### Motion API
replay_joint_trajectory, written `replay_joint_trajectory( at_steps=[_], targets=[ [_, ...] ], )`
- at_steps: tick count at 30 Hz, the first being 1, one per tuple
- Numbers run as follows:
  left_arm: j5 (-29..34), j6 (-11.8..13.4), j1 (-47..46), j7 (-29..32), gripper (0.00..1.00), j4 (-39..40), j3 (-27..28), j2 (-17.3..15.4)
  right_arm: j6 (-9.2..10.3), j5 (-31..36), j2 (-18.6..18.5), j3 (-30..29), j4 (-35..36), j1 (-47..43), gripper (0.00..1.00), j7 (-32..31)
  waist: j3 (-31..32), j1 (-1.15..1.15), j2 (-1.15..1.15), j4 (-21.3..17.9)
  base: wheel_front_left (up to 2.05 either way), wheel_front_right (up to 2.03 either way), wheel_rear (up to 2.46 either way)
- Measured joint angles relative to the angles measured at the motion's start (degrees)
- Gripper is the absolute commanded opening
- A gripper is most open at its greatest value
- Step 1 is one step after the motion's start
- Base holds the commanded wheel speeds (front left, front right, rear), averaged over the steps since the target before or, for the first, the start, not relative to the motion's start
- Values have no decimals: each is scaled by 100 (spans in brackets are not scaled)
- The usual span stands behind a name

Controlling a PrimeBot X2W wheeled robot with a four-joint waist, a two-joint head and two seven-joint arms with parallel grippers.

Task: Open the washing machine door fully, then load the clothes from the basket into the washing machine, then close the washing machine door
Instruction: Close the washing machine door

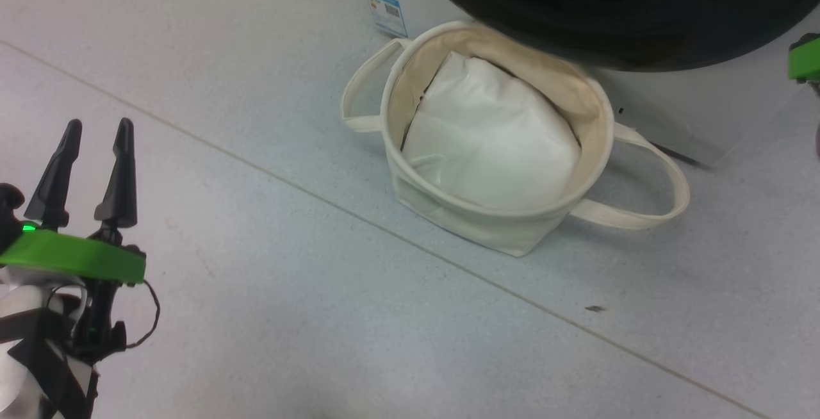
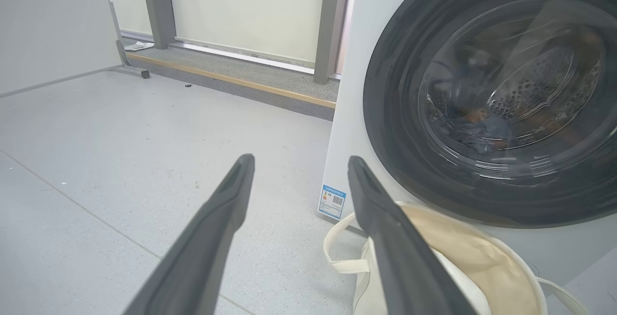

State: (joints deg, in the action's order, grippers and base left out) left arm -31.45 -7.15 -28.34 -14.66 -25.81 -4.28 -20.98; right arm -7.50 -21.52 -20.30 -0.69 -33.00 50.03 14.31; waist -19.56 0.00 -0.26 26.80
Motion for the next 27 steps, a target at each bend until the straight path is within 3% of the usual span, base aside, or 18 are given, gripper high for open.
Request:
replay_joint_trajectory(
  at_steps=[2, 3, 4, 5, 20, 27],
  targets=[
    [0, 0, 9, 0, 100, -20, 13, -1, 0, 0, 24, 8, 0, -83, 1, 0, 84, 0, 0, -37, 0, 0, 0],
    [0, 0, 16, 0, 100, -25, 20, -4, 0, 0, 48, 33, 1, -166, 22, 0, 124, 0, 0, -64, 0, 0, 0],
    [0, 0, 22, 0, 100, -33, 22, -10, 0, -2, 80, 74, 14, -281, 74, 1, 165, 0, 0, -96, 0, 0, 0],
    [0, 0, 29, 0, 100, -38, 24, -20, 0, -16, 140, 116, 32, -411, 100, 9, 200, 0, 0, -137, 0, 0, 0],
    [-1, 0, 386, 0, 100, -151, -32, -127, 0, -112, 717, 584, 1051, -2044, 100, 16, 884, -1, 0, -862, 0, 0, 0],
    [-198, 0, 814, 0, 100, -170, -54, -153, 0, -114, 820, 996, 1367, -2861, 100, 16, 1382, -1, 0, -1309, 0, 0, 0]
  ],
)
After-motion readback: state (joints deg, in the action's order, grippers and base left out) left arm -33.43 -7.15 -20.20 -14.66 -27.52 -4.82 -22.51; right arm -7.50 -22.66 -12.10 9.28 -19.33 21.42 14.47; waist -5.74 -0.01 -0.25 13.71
